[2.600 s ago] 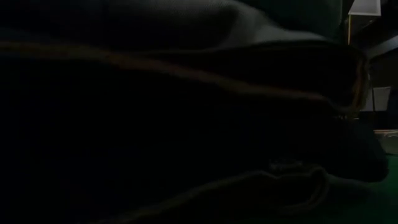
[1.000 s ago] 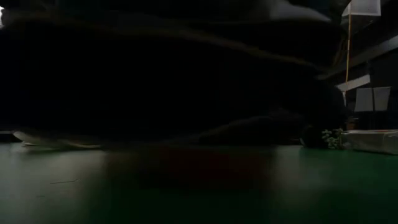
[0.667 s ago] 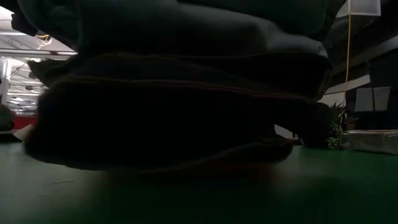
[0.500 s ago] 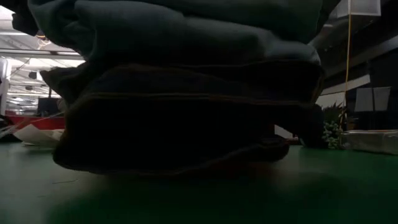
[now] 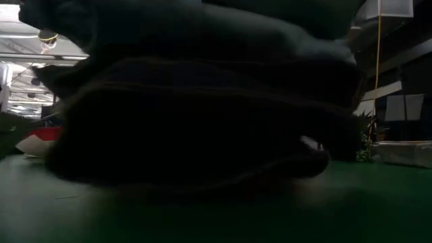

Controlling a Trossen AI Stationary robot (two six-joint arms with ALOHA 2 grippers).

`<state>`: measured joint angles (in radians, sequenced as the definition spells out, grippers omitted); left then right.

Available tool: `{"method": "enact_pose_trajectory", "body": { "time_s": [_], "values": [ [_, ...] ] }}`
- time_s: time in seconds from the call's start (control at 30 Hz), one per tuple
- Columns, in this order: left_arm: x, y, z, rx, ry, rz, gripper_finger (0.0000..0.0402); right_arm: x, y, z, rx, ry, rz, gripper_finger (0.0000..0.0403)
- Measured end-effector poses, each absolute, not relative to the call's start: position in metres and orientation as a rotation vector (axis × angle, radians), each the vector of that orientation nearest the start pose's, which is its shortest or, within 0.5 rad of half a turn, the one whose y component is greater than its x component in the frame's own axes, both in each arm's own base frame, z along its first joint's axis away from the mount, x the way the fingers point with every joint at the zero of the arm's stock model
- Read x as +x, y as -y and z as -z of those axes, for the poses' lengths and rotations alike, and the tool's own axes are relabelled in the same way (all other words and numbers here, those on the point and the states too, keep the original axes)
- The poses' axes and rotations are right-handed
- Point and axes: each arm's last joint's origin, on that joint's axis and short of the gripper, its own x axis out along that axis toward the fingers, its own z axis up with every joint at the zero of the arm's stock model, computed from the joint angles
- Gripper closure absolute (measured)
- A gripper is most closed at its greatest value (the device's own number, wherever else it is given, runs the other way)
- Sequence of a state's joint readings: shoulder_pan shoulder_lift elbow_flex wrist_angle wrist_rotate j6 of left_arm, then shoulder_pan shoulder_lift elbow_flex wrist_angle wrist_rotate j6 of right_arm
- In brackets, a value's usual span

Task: Fold Laundry from Bin
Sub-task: Put the stacked clothing into the organizer bin

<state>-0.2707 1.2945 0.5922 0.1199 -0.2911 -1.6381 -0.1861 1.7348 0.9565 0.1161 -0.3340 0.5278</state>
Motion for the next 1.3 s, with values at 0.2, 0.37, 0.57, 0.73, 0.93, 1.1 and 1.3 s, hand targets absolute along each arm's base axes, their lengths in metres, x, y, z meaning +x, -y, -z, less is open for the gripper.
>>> {"method": "enact_pose_trajectory", "body": {
  "time_s": [0.2, 0.37, 0.57, 0.73, 0.93, 1.1, 1.3],
  "values": [
    [0.246, 0.061, -0.188, -1.439, -0.459, -0.459, 0.0397, 0.346, 0.039, -0.165, 0.688, -0.666, 0.048, 0.0390],
    [0.246, 0.063, -0.188, -1.450, -0.496, -0.429, 0.0397, 0.348, 0.024, -0.165, 0.667, -0.673, 0.037, 0.0390],
    [0.247, 0.064, -0.189, -1.465, -0.513, -0.406, 0.0397, 0.349, 0.018, -0.167, 0.700, -0.660, -0.031, 0.0390],
    [0.248, 0.065, -0.193, -1.487, -0.491, -0.361, 0.0396, 0.352, 0.018, -0.171, 0.721, -0.658, -0.092, 0.0390],
    [0.247, 0.065, -0.201, -1.491, -0.479, -0.350, 0.0397, 0.354, 0.018, -0.177, 0.723, -0.646, -0.124, 0.0390],
    [0.247, 0.064, -0.215, -1.493, -0.425, -0.335, 0.0398, 0.348, 0.027, -0.194, 0.705, -0.599, -0.138, 0.0390],
    [0.246, 0.059, -0.231, -1.474, -0.341, -0.339, 0.0398, 0.340, 0.040, -0.211, 0.679, -0.545, -0.136, 0.0390]
  ]
}}
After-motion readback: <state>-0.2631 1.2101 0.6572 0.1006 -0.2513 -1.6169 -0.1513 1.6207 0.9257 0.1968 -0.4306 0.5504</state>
